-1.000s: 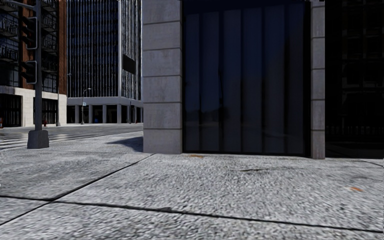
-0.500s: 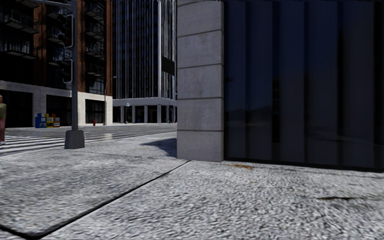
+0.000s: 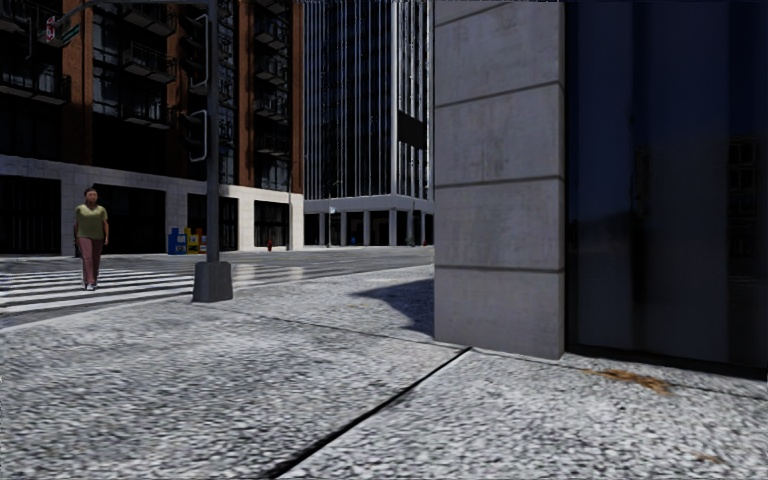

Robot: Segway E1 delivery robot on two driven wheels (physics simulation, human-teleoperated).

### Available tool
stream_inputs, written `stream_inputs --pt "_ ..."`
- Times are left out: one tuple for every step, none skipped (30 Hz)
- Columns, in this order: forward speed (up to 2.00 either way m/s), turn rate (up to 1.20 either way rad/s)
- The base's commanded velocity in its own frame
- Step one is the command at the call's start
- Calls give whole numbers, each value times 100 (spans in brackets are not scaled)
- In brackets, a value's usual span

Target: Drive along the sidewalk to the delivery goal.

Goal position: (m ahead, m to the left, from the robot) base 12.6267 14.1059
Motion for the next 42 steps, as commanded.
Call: stream_inputs --pt "171 51" --pt "171 51" --pt "171 51" --pt "171 51" --pt "171 51" --pt "171 51" --pt "171 51" --pt "171 51" --pt "171 51" --pt "171 51" --pt "171 51" --pt "171 51" --pt "171 51" --pt "171 51" --pt "171 44" --pt "171 20" --pt "171 0" --pt "171 0" --pt "171 0" --pt "171 0" --pt "171 0" --pt "172 0" --pt "172 0" --pt "172 0" --pt "179 0" --pt "184 0" --pt "187 0" --pt "187 0" --pt "200 -1" --pt "200 -1" --pt "200 -16" --pt "200 -24" --pt "200 -27" --pt "200 -34" --pt "200 -37" --pt "200 -38" --pt "200 -39" --pt "200 -39" --pt "200 -39" --pt "200 -39" --pt "200 -39" --pt "200 -39"
